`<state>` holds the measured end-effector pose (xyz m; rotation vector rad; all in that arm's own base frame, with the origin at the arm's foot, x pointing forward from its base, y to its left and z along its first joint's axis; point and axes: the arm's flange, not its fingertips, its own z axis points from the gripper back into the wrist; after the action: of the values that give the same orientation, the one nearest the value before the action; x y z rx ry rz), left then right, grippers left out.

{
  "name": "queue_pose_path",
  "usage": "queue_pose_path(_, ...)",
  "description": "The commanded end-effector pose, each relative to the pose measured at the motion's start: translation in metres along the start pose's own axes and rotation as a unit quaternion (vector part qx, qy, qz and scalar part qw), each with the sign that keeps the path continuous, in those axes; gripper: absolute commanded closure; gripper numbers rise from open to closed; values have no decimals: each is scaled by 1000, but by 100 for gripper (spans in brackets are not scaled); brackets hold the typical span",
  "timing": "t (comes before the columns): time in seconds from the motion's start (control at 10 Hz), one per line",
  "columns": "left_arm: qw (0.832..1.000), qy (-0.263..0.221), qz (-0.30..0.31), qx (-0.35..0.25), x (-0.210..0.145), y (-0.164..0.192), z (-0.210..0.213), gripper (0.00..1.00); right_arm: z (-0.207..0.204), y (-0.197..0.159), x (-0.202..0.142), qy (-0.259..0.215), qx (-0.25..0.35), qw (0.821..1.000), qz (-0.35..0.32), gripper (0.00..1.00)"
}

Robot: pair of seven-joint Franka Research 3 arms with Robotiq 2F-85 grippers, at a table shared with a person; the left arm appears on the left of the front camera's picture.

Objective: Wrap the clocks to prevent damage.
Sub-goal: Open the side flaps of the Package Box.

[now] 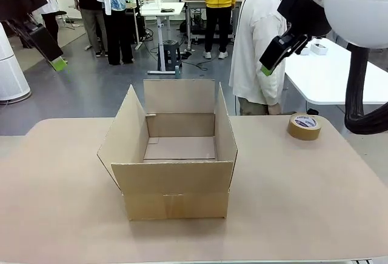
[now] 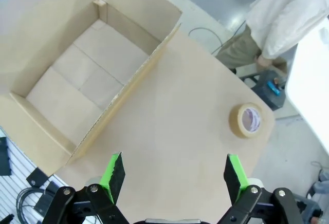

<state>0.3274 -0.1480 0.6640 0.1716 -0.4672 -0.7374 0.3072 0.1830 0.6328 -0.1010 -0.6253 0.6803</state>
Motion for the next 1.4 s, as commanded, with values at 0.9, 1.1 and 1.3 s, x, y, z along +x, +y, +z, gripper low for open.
queue_pose_path(0.9,936,-160,-142,-281,-28,125,-29,0,-24,-192,-20,-99,348,926,110,0)
queue_pose_path(1.1,922,-203,-122,-305,-58,156,-31,0,-28,-200,-39,-132,345,917,150,0)
queue_pose_path(1.3,908,-238,-111,-327,-91,169,-33,0,-37,-212,-62,-169,356,902,176,0)
